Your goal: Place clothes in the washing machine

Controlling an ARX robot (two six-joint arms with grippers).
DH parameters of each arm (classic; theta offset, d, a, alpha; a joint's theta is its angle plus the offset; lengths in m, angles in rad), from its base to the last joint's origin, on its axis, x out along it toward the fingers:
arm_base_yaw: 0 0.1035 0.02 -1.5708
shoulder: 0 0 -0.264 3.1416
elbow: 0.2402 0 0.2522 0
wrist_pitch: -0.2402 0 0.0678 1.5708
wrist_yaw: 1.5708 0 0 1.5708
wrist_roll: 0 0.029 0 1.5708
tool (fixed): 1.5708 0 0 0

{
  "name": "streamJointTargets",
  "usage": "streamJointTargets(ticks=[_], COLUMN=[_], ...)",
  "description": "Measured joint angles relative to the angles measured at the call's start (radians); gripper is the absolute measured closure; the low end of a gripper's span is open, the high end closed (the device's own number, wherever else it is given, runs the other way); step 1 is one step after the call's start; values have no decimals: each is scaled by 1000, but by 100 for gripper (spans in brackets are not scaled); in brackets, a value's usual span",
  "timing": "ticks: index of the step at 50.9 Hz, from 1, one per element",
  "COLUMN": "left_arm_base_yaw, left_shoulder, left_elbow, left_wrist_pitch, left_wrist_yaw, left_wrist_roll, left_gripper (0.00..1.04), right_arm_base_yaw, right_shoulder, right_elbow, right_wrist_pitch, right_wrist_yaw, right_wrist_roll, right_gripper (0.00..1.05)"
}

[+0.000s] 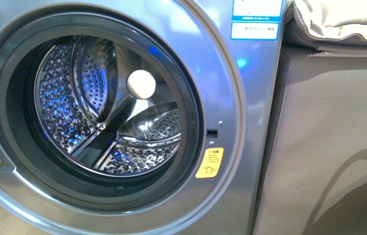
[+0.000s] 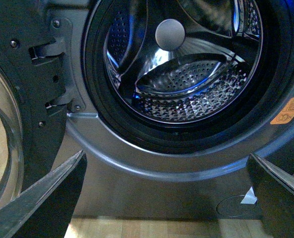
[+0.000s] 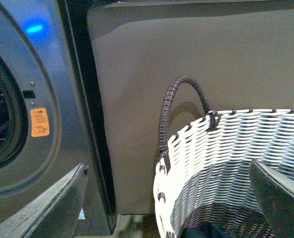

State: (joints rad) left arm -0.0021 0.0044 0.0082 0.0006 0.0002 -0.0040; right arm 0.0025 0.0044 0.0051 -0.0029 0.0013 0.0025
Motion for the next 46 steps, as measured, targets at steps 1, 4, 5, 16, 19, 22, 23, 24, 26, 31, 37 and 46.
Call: streamJointTargets(ticks=[1, 4, 5, 16, 19, 22, 23, 24, 26, 31, 37, 46], left_arm_base_yaw=[0, 0, 0, 0, 0, 0, 0, 0, 0, 0, 0, 0], left_shoulder=[0, 0, 0, 0, 0, 0, 0, 0, 0, 0, 0, 0], left_elbow=[0, 0, 0, 0, 0, 0, 0, 0, 0, 0, 0, 0], left_wrist_pitch=[0, 0, 0, 0, 0, 0, 0, 0, 0, 0, 0, 0], left_wrist_yaw=[0, 0, 0, 0, 0, 0, 0, 0, 0, 0, 0, 0], left_wrist_roll=[0, 0, 0, 0, 0, 0, 0, 0, 0, 0, 0, 0], left_gripper=[7, 7, 7, 7, 7, 7, 7, 7, 7, 7, 7, 7], right_arm_base_yaw=[0, 0, 0, 0, 0, 0, 0, 0, 0, 0, 0, 0], right_shoulder=[0, 0, 0, 0, 0, 0, 0, 0, 0, 0, 0, 0], right_elbow=[0, 0, 0, 0, 0, 0, 0, 0, 0, 0, 0, 0], right_wrist_pitch=[0, 0, 0, 0, 0, 0, 0, 0, 0, 0, 0, 0], right_wrist_yaw=[0, 0, 0, 0, 0, 0, 0, 0, 0, 0, 0, 0], right_wrist_roll=[0, 0, 0, 0, 0, 0, 0, 0, 0, 0, 0, 0], right_gripper=[7, 7, 7, 7, 7, 7, 7, 7, 7, 7, 7, 7])
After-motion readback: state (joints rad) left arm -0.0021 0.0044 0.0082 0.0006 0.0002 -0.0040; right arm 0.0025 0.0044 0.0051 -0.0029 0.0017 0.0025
